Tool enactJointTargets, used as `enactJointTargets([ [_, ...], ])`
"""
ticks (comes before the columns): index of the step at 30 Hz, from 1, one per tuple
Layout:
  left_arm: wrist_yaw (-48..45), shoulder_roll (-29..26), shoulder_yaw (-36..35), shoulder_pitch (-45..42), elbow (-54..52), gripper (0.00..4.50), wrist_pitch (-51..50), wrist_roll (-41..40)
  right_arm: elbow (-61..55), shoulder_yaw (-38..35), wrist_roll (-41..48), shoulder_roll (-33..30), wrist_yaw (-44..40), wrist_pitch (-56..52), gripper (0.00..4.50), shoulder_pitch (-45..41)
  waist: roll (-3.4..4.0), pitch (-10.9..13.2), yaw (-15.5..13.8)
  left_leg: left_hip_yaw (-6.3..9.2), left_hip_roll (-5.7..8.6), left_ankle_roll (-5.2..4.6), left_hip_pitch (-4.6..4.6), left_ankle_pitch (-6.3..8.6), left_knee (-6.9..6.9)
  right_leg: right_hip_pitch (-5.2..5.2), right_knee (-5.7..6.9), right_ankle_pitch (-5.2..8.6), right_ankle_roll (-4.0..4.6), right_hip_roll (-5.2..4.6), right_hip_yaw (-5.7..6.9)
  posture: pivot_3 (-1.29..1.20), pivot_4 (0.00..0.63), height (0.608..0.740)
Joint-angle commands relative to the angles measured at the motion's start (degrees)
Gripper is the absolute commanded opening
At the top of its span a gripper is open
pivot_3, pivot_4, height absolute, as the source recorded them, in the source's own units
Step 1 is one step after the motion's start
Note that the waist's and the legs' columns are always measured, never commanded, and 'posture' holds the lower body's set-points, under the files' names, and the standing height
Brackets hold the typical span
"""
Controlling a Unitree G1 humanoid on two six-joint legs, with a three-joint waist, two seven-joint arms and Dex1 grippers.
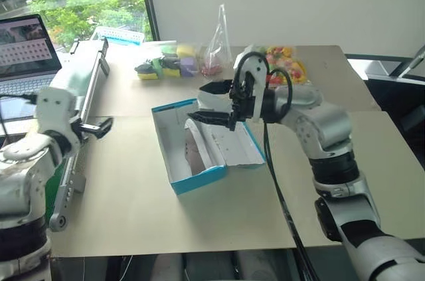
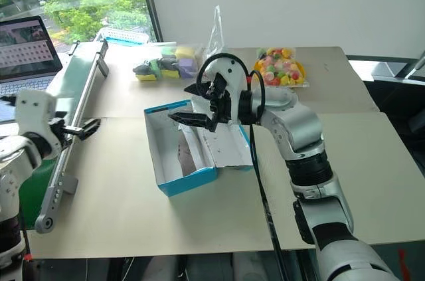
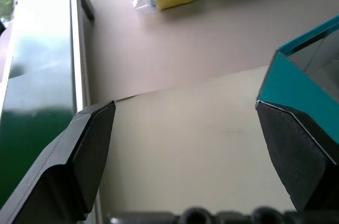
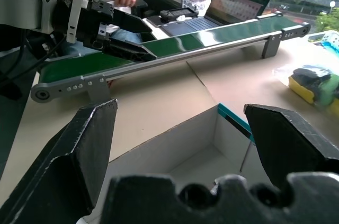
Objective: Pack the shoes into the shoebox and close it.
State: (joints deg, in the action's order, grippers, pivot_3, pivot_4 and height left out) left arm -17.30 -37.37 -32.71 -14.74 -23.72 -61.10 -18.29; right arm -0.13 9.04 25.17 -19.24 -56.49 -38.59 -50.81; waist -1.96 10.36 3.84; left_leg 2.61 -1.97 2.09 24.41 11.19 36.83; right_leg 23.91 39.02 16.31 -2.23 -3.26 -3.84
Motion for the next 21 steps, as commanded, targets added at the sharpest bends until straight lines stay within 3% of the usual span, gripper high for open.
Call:
enactJointTargets([
  [1,4.3,1.2,-5.7,1.4,-3.5,4.5,-0.4,1.7,1.2,0.3,0.0,0.9,-1.6,3.9,4.48,-1.3,-0.04,0.0,-0.2,0.0,0.0,0.0,0.01,0.0,0.0,0.01,0.01,0.0,0.0,-0.01,0.0,0.0,0.15,0.74],
  [5,6.6,3.3,-8.1,4.0,-5.0,4.5,-0.6,2.0,3.5,0.9,-1.4,1.7,-1.9,7.3,4.48,-1.6,-0.06,0.0,-0.7,0.01,0.04,0.01,0.02,0.0,0.0,0.03,0.02,0.0,0.0,-0.07,0.01,0.0,0.15,0.74],
  [10,8.0,7.0,-5.4,7.6,-7.7,4.5,0.4,1.9,11.0,2.4,-5.2,6.1,-0.3,14.2,4.48,-3.8,-0.12,-0.1,-1.0,-0.02,0.03,0.03,-0.03,0.0,0.0,0.02,0.03,-0.01,0.01,-0.07,-0.01,0.0,0.15,0.74],
  [21,7.5,5.6,-2.2,5.1,1.0,4.5,9.7,3.3,18.3,5.5,-13.6,14.0,7.2,21.2,4.48,-4.4,-0.19,-0.1,-1.3,-0.02,0.02,0.07,-0.01,-0.01,-0.01,0.1,0.08,-0.02,0.04,-0.06,0.0,0.0,0.15,0.74],
])
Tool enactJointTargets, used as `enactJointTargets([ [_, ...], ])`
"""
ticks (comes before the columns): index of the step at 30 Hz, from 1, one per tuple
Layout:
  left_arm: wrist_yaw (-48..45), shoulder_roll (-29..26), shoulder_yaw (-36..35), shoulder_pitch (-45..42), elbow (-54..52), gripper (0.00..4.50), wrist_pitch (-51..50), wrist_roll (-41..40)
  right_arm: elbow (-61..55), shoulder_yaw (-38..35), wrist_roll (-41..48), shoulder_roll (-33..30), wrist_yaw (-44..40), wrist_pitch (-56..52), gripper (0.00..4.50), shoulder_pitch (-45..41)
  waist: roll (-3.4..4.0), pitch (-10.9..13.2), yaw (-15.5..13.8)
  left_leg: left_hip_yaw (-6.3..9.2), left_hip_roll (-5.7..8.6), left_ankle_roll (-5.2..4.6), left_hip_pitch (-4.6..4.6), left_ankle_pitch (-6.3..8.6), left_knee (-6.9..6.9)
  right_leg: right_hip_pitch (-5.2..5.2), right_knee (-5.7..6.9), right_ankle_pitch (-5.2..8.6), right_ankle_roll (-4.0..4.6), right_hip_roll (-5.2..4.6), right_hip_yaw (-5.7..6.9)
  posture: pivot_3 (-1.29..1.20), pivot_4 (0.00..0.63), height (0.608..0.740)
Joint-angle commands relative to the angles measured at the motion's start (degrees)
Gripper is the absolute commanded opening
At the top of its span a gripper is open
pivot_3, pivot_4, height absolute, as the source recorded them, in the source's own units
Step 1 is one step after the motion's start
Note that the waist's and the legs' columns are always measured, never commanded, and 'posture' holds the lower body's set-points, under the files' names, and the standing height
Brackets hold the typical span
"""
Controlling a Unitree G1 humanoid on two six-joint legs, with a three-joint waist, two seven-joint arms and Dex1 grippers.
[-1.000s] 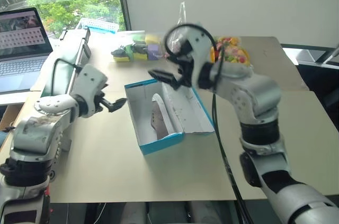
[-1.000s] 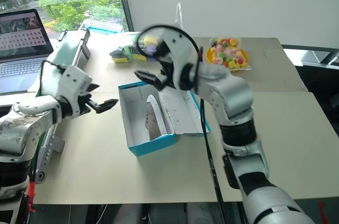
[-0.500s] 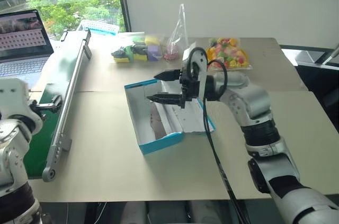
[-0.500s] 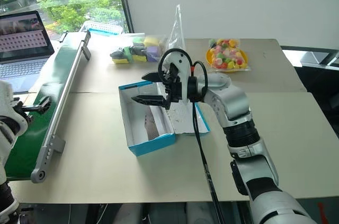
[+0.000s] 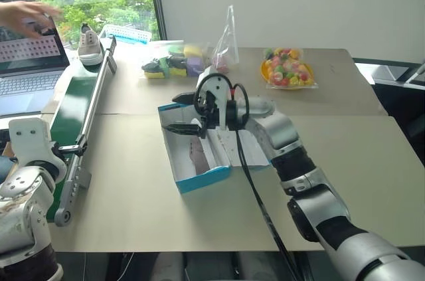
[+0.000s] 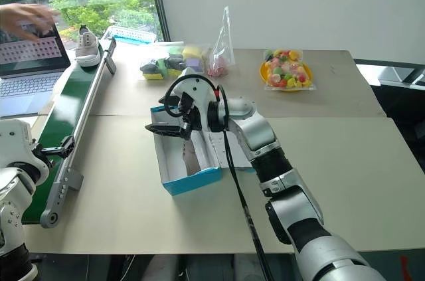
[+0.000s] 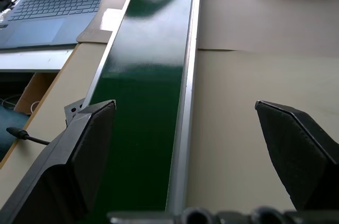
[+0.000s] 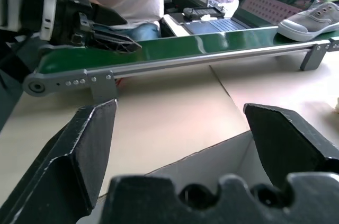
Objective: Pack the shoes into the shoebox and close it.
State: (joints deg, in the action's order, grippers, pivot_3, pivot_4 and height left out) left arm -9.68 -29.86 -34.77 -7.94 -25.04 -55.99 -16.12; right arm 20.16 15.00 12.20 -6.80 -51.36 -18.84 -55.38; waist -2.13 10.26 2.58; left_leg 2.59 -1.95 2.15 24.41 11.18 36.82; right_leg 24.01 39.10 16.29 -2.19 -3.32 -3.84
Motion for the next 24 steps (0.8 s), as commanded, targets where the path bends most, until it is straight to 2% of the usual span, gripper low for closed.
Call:
enactJointTargets([
  [1,-0.1,-2.1,-0.1,-2.0,3.4,4.5,5.4,1.3,-2.8,0.0,-0.6,1.6,1.9,1.0,4.48,1.3,-0.02,0.0,0.0,0.01,-0.01,0.0,-0.01,0.0,0.0,-0.01,0.0,0.0,0.0,0.01,0.01,0.0,0.15,0.74],
  [13,-0.6,-5.9,2.4,-6.3,12.4,4.5,10.8,1.9,-2.1,-1.4,-1.2,1.2,4.0,-0.3,4.48,3.2,-0.09,-0.1,0.0,-0.02,0.01,0.01,-0.01,0.01,-0.02,0.02,0.01,0.0,0.0,-0.02,0.02,0.0,0.15,0.74],
  [19,-0.7,-7.9,6.5,-12.9,21.2,4.5,16.4,4.1,-3.4,-1.3,-1.5,2.0,5.5,-0.8,4.48,3.8,-0.09,-0.1,0.0,-0.01,0.01,0.01,0.0,0.0,-0.03,0.02,0.02,0.0,0.0,-0.02,0.04,0.0,0.15,0.74],
  [24,-1.1,-9.5,9.1,-20.6,34.6,4.5,23.3,6.1,-5.9,-1.3,-0.8,2.1,5.9,-3.6,4.48,4.4,-0.1,-0.1,0.0,-0.01,0.01,0.01,0.01,0.0,-0.03,0.04,0.04,0.0,0.0,-0.01,0.06,0.0,0.15,0.74],
])
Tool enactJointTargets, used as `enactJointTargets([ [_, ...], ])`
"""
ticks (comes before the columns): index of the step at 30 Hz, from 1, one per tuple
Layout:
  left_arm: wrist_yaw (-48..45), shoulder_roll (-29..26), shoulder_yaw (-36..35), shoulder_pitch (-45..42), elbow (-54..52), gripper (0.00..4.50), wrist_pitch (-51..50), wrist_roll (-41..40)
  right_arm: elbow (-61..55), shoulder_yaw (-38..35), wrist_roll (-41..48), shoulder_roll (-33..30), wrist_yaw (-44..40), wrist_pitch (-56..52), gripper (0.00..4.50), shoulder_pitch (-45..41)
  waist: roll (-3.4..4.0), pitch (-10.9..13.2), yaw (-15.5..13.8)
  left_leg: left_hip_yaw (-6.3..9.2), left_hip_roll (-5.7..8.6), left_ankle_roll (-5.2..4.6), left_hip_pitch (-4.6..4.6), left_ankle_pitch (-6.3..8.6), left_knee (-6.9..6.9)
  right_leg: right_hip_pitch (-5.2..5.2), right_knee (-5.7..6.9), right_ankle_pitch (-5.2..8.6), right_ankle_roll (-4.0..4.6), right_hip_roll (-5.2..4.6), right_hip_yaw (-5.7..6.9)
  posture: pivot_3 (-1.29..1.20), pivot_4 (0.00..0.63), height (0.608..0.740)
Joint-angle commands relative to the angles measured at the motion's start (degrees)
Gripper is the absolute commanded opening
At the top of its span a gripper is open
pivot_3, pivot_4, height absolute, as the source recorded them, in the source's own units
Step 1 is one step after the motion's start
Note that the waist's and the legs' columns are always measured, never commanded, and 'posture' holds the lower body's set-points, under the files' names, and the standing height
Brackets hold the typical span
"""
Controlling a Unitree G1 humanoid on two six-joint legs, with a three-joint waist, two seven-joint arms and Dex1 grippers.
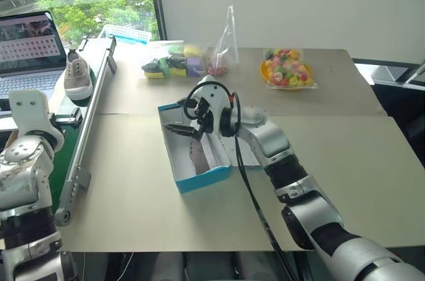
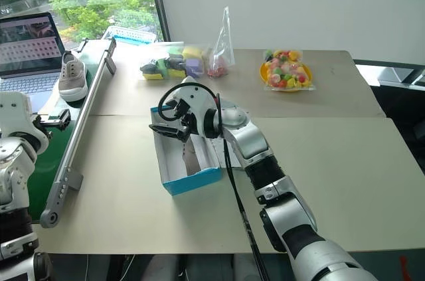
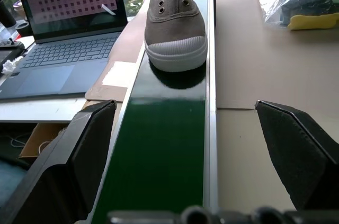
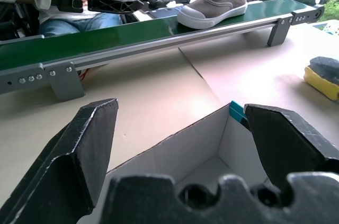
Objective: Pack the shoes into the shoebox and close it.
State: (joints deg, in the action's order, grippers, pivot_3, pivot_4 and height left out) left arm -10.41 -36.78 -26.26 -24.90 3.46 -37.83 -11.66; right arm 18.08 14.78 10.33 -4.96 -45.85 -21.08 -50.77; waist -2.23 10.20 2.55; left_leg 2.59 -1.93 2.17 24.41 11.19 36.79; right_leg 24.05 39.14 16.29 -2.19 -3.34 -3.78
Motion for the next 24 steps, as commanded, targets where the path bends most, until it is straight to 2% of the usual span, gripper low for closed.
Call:
enactJointTargets([
  [1,-0.7,-3.2,0.6,-4.9,8.8,4.5,6.3,1.7,-4.1,-1.1,1.1,0.1,0.3,-1.7,4.48,-0.1,0.0,0.0,0.1,-0.01,0.01,0.0,0.01,0.0,0.0,0.01,0.01,0.0,0.0,-0.01,0.0,0.0,0.15,0.74],
  [11,-2.0,-5.9,2.3,-11.7,25.1,4.5,12.4,2.5,-6.6,-2.0,1.4,-0.4,1.8,-5.6,4.48,0.8,0.0,0.0,0.1,-0.04,0.01,0.0,0.01,0.0,0.0,0.05,0.06,0.0,0.0,-0.01,0.03,0.0,0.15,0.74],
  [20,-5.0,-4.3,2.5,-11.5,30.3,4.5,10.6,0.5,-7.9,-2.1,1.5,-0.6,2.2,-6.9,4.48,0.6,-0.01,0.0,0.1,-0.05,0.0,0.0,0.01,0.0,0.01,0.06,0.09,0.0,0.0,0.0,0.04,0.0,0.15,0.74],
  [21,-5.2,-4.1,2.1,-11.1,29.9,4.0,10.0,-0.1,-7.9,-2.1,1.4,-0.7,2.2,-7.0,4.5,0.6,-0.01,0.0,0.1,-0.05,0.01,-0.01,0.01,0.0,0.01,0.06,0.09,0.0,0.0,-0.01,0.04,0.0,0.15,0.74],
  [23,-5.1,-3.5,1.2,-10.2,28.5,3.47,9.2,-1.1,-8.0,-2.2,1.3,-0.9,2.3,-7.1,4.5,0.6,0.0,0.0,-0.1,-0.04,0.01,-0.01,-0.01,-0.01,0.01,0.05,0.12,0.0,0.0,-0.01,0.04,0.0,0.15,0.74],
  [24,-5.0,-3.3,0.8,-9.8,27.7,2.95,8.8,-1.6,-8.0,-2.2,1.2,-1.0,2.4,-7.1,4.5,0.6,0.0,0.0,-0.2,-0.02,0.01,-0.01,-0.02,-0.01,0.01,0.04,0.15,0.0,0.0,-0.01,0.05,0.0,0.15,0.74],
])
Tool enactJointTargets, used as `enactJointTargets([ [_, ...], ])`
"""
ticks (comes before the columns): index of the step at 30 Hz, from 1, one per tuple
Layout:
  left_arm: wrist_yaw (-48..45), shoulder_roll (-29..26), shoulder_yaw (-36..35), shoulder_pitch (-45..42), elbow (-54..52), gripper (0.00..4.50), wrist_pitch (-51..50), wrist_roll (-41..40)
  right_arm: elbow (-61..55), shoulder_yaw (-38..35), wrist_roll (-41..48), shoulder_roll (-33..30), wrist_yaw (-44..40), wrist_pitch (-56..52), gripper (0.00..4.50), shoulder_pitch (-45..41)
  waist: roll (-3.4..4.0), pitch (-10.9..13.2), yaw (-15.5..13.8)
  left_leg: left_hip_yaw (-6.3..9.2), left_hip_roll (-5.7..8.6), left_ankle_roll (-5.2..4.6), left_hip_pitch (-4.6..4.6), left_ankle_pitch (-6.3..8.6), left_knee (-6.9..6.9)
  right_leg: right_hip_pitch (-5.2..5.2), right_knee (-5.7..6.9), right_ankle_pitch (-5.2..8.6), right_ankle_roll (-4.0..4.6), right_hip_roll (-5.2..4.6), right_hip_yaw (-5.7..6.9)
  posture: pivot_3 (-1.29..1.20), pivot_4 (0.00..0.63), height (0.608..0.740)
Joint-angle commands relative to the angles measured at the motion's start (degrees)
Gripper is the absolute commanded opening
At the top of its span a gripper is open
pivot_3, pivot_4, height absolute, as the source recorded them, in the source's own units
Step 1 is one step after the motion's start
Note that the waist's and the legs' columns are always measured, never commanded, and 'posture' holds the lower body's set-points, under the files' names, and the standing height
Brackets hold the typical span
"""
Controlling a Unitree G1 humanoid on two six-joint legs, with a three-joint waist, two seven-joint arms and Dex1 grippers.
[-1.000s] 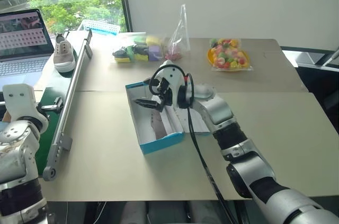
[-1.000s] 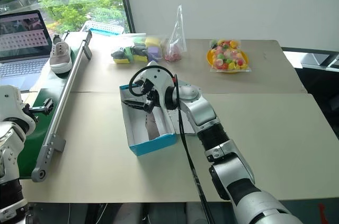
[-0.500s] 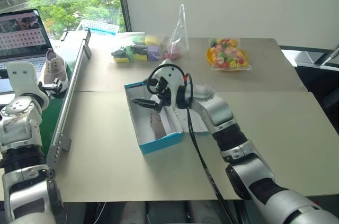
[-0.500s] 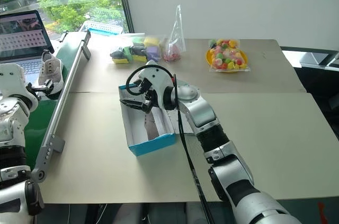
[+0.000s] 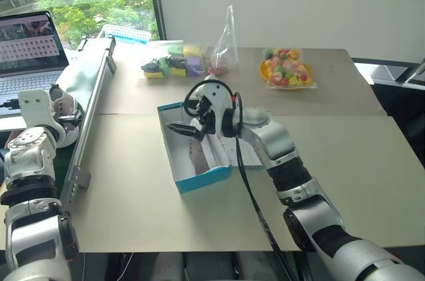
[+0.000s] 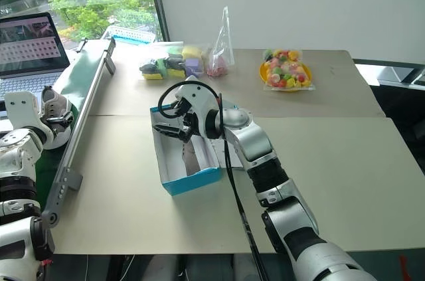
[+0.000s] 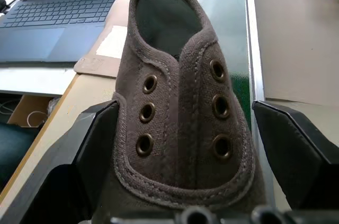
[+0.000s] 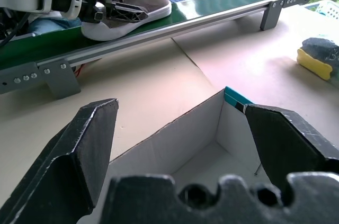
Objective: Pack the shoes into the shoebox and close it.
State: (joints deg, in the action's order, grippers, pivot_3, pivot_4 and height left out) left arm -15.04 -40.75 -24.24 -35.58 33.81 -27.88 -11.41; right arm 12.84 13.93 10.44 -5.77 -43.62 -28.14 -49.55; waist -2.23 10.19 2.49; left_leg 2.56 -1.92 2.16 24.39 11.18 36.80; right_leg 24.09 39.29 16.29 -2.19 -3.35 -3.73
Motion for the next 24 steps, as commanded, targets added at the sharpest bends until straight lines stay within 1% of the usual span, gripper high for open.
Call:
enactJointTargets([
  [1,-0.2,0.9,-1.6,1.2,-3.6,2.61,-1.3,-2.4,-2.8,-1.3,1.1,-0.3,0.2,-0.1,4.5,-0.6,0.0,0.0,-0.2,0.01,0.0,0.01,0.0,0.0,0.01,-0.02,0.01,0.0,0.0,0.0,0.01,0.0,0.15,0.74],
  [4,0.5,1.7,-2.8,1.7,-6.4,1.65,-1.9,-3.7,-2.7,-1.2,0.9,-0.3,0.2,-0.2,4.5,-0.5,-0.01,0.0,-0.2,0.01,0.0,0.01,-0.01,-0.01,0.06,-0.04,0.0,0.0,0.0,-0.01,0.02,0.0,0.15,0.74],
  [5,0.8,2.0,-3.1,1.8,-7.4,1.47,-2.1,-4.3,-2.6,-1.1,0.9,-0.3,0.2,-0.2,4.5,-0.5,-0.01,0.0,-0.2,0.01,0.0,0.01,-0.01,-0.01,0.06,-0.04,0.01,0.0,0.0,0.0,0.02,0.0,0.15,0.74],
  [9,1.7,2.6,-3.9,1.9,-10.9,0.13,-2.8,-5.3,-2.6,-0.8,0.7,-0.4,0.2,-0.2,4.5,-0.5,-0.03,0.0,-0.2,0.03,0.0,0.01,0.01,-0.01,0.05,-0.03,0.01,0.0,0.0,0.0,0.03,0.0,0.15,0.74],
  [10,1.7,2.8,-4.2,1.6,-12.0,0.05,-2.9,-6.0,-2.5,-0.8,0.7,-0.4,0.2,-0.3,4.5,-0.6,-0.04,0.0,-0.2,0.03,0.0,0.01,0.03,-0.01,0.06,-0.03,0.0,0.0,0.0,-0.01,0.03,0.0,0.15,0.74],
  [14,2.1,3.3,-4.1,0.7,-17.8,0.05,-3.7,-7.7,-2.5,-1.6,1.4,0.0,0.6,-1.0,4.5,-0.8,-0.05,0.0,0.0,0.03,-0.01,0.01,0.07,-0.01,0.05,0.0,0.0,0.0,0.0,-0.01,0.03,0.0,0.15,0.74],
  [16,2.4,4.3,-3.8,0.2,-22.3,0.05,-4.3,-9.3,-2.8,-3.9,3.5,1.1,1.7,-2.8,4.5,-1.2,-0.05,0.0,0.0,0.04,-0.01,0.01,0.09,-0.01,0.05,0.02,0.0,0.0,0.0,-0.01,0.03,0.0,0.15,0.74],
  [20,2.4,6.7,-1.0,0.7,-31.8,0.05,-6.1,-10.9,-1.9,-12.7,10.3,4.5,7.3,-8.4,4.5,-3.8,-0.06,0.0,0.0,0.05,-0.02,0.01,0.12,-0.01,0.05,0.02,0.01,0.0,0.0,-0.02,0.03,0.0,0.15,0.74],
  [24,3.3,14.1,6.6,3.2,-46.4,0.05,-12.5,-14.5,5.3,-28.7,19.8,8.0,20.7,-12.1,4.5,-8.3,-0.06,0.0,-0.5,0.05,0.01,0.02,0.14,-0.01,0.05,-0.01,0.03,-0.01,0.0,-0.06,0.03,0.0,0.15,0.74],
])
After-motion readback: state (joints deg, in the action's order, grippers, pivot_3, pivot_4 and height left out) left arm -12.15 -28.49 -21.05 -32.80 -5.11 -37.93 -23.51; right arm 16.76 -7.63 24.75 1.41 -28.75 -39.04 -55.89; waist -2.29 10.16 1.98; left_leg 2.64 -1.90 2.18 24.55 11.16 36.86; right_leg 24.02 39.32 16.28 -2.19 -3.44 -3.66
